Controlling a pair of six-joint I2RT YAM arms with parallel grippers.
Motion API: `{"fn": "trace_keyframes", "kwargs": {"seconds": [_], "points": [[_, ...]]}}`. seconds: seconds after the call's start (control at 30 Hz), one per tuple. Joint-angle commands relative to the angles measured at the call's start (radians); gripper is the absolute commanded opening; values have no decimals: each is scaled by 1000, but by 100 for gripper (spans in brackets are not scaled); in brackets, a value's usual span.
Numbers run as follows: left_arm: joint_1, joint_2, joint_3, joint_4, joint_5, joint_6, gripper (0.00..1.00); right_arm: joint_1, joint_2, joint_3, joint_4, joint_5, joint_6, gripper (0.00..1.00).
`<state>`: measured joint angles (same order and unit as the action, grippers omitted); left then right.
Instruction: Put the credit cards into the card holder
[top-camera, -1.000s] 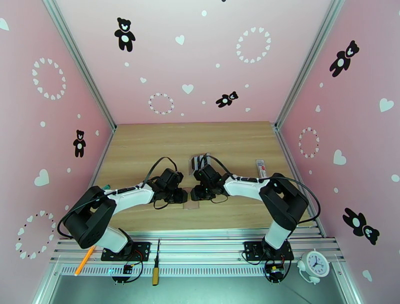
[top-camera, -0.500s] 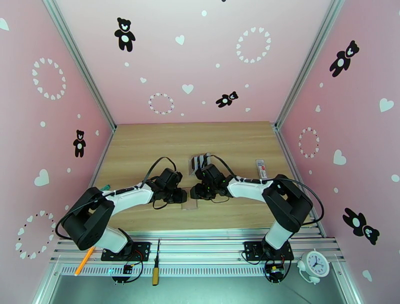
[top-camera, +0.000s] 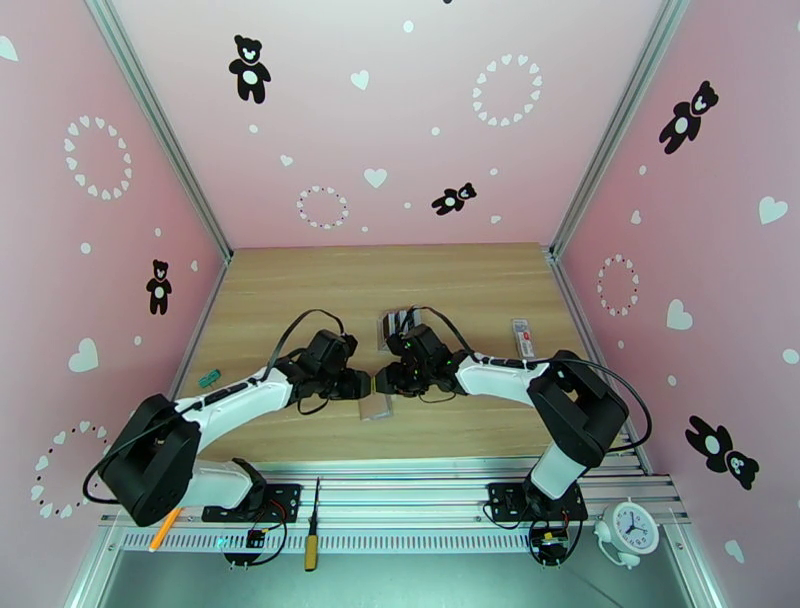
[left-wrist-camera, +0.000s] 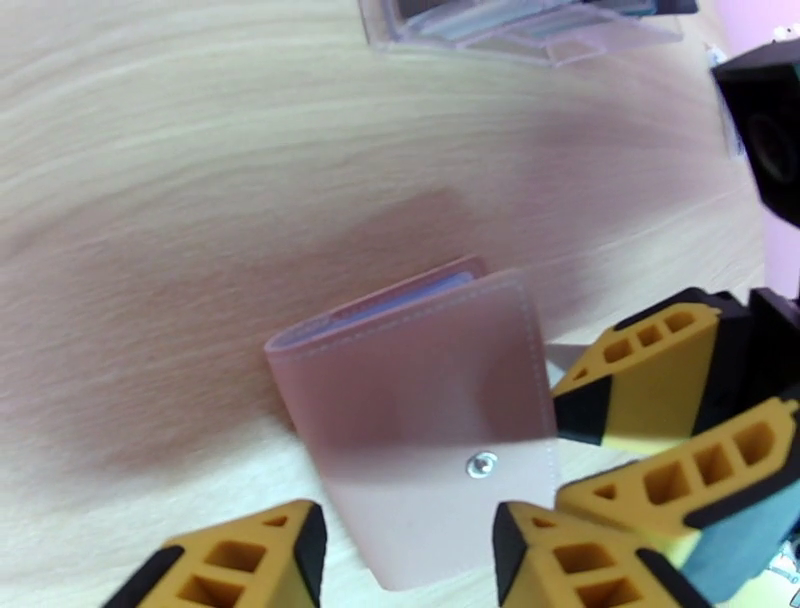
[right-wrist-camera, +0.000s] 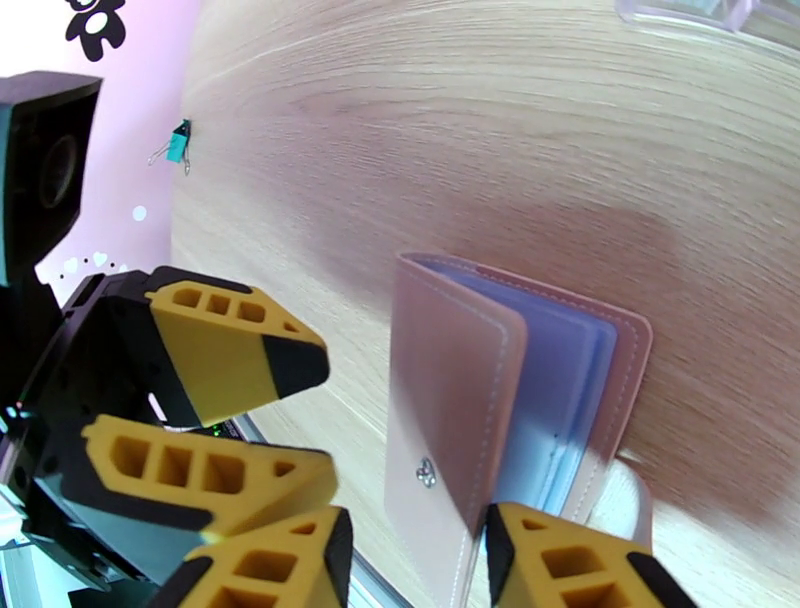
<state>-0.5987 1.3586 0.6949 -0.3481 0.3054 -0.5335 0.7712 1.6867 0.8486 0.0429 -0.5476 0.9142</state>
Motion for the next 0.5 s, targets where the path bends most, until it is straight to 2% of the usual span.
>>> {"fn": "trace_keyframes", "kwargs": {"seconds": [0.0,0.3,0.47], "points": [[10,-46,-23,-51,-22,21,52,6,-24,27,18,-26,12,41],[11,-156,-106,-107,-41,16,46,20,-19,76,1,-31,17,40],[12,-218,-150,-101,-23,-26,50,36,-3,111,-9,-35,19,38]]}}
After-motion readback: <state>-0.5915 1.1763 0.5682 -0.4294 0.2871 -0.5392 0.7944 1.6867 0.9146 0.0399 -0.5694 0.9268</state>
